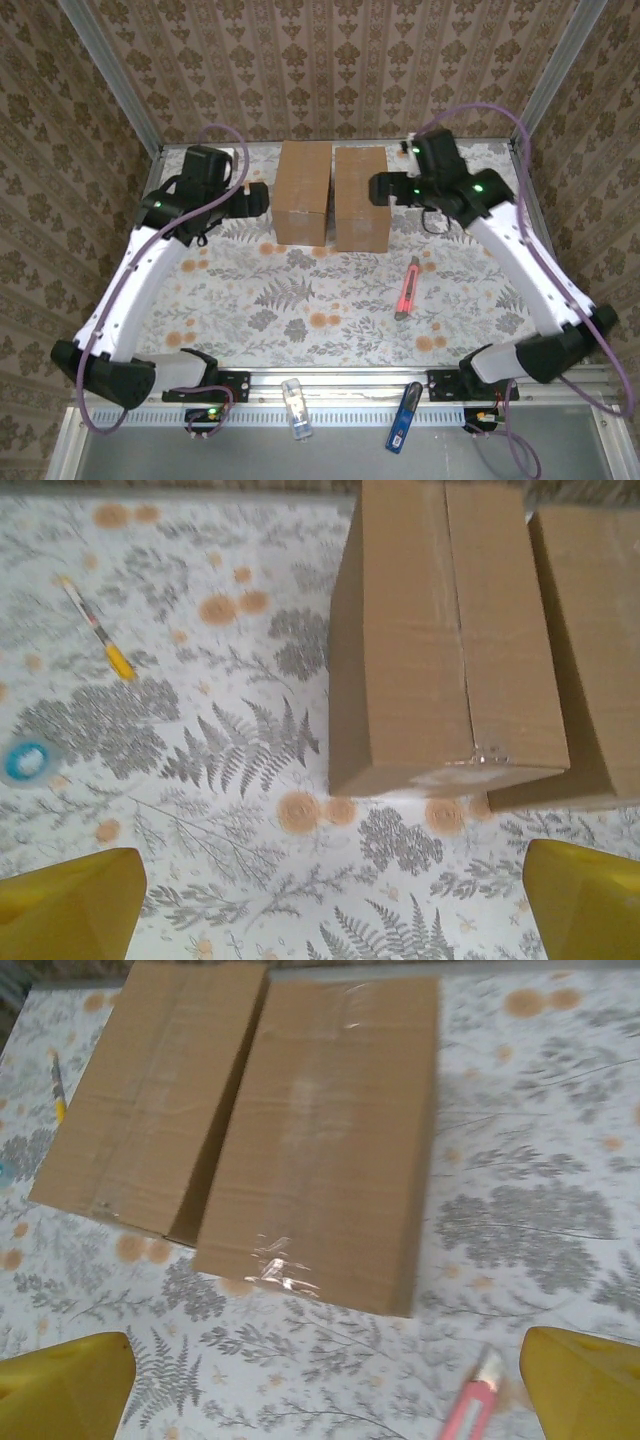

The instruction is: Unpack the express box

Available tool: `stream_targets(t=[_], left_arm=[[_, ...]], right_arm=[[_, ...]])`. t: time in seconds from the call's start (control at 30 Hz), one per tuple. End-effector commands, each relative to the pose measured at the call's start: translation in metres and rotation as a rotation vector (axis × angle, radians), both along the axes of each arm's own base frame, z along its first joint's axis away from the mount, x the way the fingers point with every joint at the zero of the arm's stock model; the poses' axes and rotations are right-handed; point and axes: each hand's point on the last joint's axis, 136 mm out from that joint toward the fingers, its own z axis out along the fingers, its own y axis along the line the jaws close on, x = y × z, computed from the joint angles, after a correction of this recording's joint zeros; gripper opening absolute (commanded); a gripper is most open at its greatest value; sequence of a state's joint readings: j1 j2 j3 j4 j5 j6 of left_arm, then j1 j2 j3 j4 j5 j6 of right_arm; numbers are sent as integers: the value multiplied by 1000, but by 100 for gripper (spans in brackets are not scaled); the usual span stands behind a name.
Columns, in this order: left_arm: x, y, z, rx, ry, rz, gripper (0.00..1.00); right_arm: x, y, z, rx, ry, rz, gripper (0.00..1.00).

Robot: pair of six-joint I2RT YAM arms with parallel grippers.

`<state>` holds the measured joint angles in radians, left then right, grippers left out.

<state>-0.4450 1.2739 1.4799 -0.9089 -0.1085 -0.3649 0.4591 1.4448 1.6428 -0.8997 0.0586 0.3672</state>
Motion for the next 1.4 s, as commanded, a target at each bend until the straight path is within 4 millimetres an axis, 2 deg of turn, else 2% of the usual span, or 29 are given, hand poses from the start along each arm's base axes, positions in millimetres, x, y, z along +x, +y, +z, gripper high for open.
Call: stream_targets(t=[0.0, 0.13, 0.23, 0.4, 0.5, 0.6, 0.83, 1.0, 1.37], left_arm=[[-4, -5, -11, -41, 64, 28, 96], [2, -11, -24, -54, 89, 26, 96], [7, -17, -32, -72, 108, 15, 95], [19, -24, -38, -160, 110, -3, 92], [24, -26, -39, -206, 106, -13, 89], [29, -27, -43, -237, 108, -20, 87], [40, -32, -54, -290, 108, -44, 85], [51, -33, -61, -292, 107, -48, 85], [80, -42, -66, -316, 102, -72, 85]], right_arm=[[12, 37, -15, 32, 84, 38, 100], [35, 71, -28, 45, 132, 79, 100], [48, 91, -36, 49, 155, 98, 95], [62, 126, -49, 65, 197, 142, 69], [68, 142, -57, 65, 214, 153, 62], [74, 153, -66, 69, 231, 147, 59], [83, 157, -81, 64, 243, 79, 54], [82, 155, -95, 44, 263, 28, 63], [80, 147, -114, 2, 282, -43, 69]])
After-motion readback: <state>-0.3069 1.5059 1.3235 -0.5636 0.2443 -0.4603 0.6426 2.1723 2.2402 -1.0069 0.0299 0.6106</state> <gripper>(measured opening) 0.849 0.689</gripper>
